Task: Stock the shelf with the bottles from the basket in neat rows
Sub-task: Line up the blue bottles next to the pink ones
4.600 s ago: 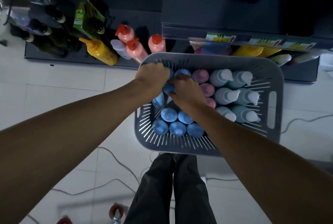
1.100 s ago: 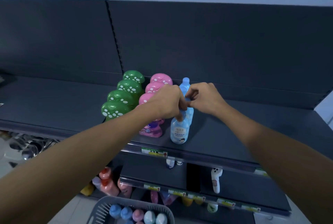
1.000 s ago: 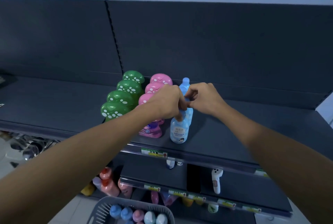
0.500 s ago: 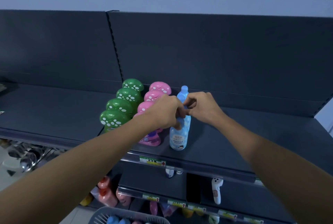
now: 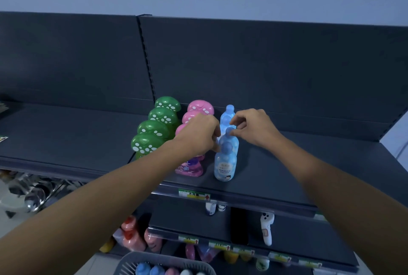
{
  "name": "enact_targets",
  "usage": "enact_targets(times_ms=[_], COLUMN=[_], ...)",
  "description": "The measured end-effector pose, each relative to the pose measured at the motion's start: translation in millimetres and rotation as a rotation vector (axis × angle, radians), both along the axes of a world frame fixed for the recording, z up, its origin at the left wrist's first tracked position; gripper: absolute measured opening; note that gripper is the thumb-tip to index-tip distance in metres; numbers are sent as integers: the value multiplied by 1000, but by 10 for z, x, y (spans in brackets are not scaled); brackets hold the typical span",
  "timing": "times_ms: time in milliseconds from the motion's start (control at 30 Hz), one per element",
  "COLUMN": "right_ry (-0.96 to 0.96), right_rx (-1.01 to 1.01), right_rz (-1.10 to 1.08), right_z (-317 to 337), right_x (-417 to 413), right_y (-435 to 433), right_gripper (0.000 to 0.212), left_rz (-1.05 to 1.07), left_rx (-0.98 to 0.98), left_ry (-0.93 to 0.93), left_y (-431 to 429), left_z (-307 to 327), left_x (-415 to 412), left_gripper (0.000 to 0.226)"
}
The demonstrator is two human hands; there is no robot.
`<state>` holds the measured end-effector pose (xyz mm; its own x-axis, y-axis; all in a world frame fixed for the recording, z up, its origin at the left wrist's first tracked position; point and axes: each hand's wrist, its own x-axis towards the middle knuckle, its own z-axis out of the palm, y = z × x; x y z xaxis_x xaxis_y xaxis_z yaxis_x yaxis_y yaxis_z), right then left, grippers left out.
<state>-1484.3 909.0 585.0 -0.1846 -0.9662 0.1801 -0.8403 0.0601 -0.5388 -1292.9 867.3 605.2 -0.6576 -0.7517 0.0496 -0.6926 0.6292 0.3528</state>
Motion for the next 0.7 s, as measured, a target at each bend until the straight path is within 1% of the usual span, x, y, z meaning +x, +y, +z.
enact_targets(times_ms=[67,167,367,433,500,700], right_ry=[29,78,137,151,172,145], right_rx=[-21,-42,-100,-93,-71,-13], right_rz=[-23,-50,-122,-139,-161,-221], right_z=[54,145,318,332,322,125], right_x=[56,177,587,780,991,1647], right_y=[39,111,311,410,512,769], right_gripper=[20,17,17,15,14,12], left_rz=[11,-20,-61,-92,-121,-185], left_rx=[-1,-19,-51,-67,-78,-32], left_ry=[28,57,98,96,94,10], left_y=[-3,13,44,54,62,77], left_z=[47,108,160,171,174,26], left_x=[76,203,599,765,943,1490], left_gripper=[36,37,27,18,16,29])
